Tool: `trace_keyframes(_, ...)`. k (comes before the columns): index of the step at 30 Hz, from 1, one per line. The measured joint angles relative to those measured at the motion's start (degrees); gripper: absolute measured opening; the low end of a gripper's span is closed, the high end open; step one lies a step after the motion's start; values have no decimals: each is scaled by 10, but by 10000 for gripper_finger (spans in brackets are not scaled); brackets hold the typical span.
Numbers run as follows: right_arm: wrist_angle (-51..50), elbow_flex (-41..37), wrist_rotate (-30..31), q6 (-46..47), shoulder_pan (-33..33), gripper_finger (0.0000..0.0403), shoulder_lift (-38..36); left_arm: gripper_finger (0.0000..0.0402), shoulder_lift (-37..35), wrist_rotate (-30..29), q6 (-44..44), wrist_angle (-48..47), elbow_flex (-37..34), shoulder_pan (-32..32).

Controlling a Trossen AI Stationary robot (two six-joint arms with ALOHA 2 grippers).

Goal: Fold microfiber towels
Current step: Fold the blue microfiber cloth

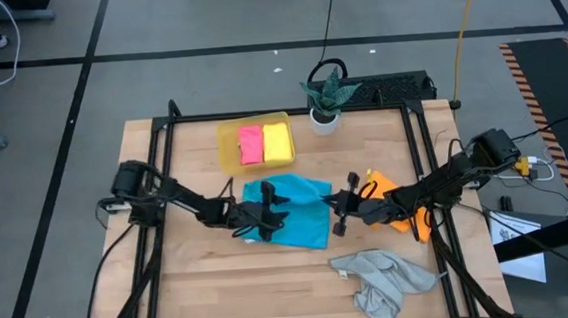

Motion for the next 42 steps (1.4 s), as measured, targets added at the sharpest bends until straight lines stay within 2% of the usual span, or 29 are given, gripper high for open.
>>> trace_keyframes(3, 3, 0, 0, 0, 0, 0, 0, 250, 24, -99, -17, -1, 21, -7)
trace_keyframes(6, 2, 0, 0, 0, 0, 0, 0, 241, 30, -191, -29, -15, 31, -19)
trace_keyframes(14, 0, 0, 0, 0, 0, 0, 0, 143, 27, -296, -78, -91, 33, -35)
trace_keyframes(19, -3, 0, 1, -10, 5, 0, -14, 108, 28, -371, -93, -107, 32, -45)
trace_keyframes(23, -2, 0, 0, -15, 15, 0, -44, 103, 28, -363, -103, -120, 32, -46)
trace_keyframes(28, -10, 0, 0, -20, 29, 0, -69, 103, 27, -260, -155, -131, 32, -34)
trace_keyframes(31, -11, 0, 0, -24, 35, 0, -70, 103, 28, -233, -174, -133, 32, -23)
trace_keyframes(38, -10, 0, 0, -25, 48, 0, -70, 103, 28, -230, -176, -140, 32, -12)
trace_keyframes(42, -10, 0, 0, -29, 56, 0, -70, 89, 28, -263, -173, -160, 32, -15)
